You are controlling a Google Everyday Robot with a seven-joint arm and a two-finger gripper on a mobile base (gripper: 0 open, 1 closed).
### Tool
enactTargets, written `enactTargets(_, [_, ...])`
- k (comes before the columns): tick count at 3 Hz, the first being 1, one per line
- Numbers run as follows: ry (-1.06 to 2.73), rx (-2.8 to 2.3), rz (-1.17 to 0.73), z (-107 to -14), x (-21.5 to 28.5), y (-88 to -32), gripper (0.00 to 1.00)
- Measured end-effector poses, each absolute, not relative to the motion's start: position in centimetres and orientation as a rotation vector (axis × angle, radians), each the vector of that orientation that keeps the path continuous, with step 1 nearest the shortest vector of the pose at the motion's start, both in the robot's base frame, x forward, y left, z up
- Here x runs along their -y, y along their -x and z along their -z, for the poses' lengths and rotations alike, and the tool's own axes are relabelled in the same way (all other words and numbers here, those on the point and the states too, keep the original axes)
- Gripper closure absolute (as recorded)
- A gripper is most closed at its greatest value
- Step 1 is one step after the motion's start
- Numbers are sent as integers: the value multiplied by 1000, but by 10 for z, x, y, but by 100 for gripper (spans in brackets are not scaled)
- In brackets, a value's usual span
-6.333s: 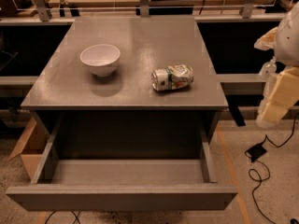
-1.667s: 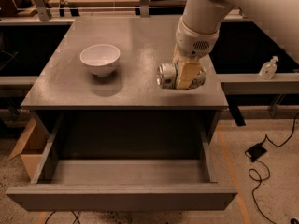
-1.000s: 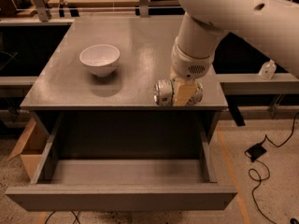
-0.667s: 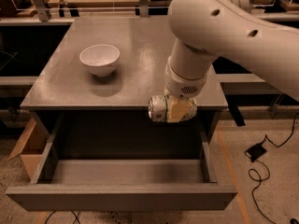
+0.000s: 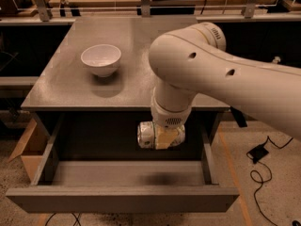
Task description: Place 7up can into top drawer
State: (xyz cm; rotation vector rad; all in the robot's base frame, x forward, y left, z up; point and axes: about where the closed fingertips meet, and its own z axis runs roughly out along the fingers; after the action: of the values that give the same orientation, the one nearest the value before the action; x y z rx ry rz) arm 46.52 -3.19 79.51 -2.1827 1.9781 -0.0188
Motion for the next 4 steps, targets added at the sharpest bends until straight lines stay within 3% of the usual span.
enactTargets(2, [2159,-2012,-36,-731,18,-456,100])
enactTargets(4, [2078,-1956,19,-703,15,-484,100])
